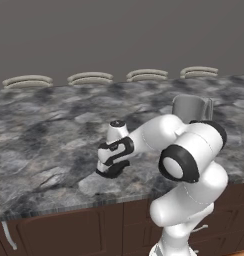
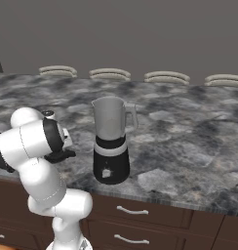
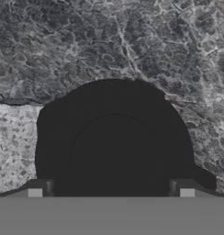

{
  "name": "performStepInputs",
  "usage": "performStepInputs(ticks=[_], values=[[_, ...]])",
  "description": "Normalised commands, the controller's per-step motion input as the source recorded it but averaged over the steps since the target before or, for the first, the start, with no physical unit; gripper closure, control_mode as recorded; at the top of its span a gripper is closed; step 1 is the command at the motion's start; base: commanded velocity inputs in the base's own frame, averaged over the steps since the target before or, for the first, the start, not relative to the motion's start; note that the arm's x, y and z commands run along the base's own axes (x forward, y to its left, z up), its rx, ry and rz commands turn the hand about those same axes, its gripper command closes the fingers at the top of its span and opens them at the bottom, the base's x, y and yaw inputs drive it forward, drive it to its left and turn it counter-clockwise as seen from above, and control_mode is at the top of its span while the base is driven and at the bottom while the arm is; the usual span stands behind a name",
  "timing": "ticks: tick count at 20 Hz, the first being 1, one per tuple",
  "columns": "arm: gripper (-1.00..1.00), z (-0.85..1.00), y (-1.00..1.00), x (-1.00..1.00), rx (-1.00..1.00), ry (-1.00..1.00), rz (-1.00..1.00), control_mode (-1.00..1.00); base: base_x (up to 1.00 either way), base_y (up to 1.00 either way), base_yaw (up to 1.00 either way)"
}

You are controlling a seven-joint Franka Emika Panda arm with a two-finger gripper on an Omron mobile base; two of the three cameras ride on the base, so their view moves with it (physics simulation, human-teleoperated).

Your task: Open the blender lid, put the mango in the blender, close the lid, and start the blender.

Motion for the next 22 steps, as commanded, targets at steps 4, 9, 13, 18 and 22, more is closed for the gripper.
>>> performStepInputs(ticks=[4,9,13,18,22], values=[[-1.00,0.00,0.08,0.18,0.00,0.00,0.00,-1.00,0.00,0.00,0.00],[-1.00,0.02,0.05,0.05,0.00,0.00,0.00,-1.00,0.00,0.00,0.00],[-1.00,0.06,0.03,0.07,0.00,0.00,0.00,-1.00,0.00,0.00,0.00],[-1.00,0.03,0.05,0.09,0.00,0.00,0.00,-1.00,0.00,0.00,0.00],[-1.00,-0.08,0.02,0.04,0.00,0.00,0.00,-1.00,0.00,0.00,0.00]])
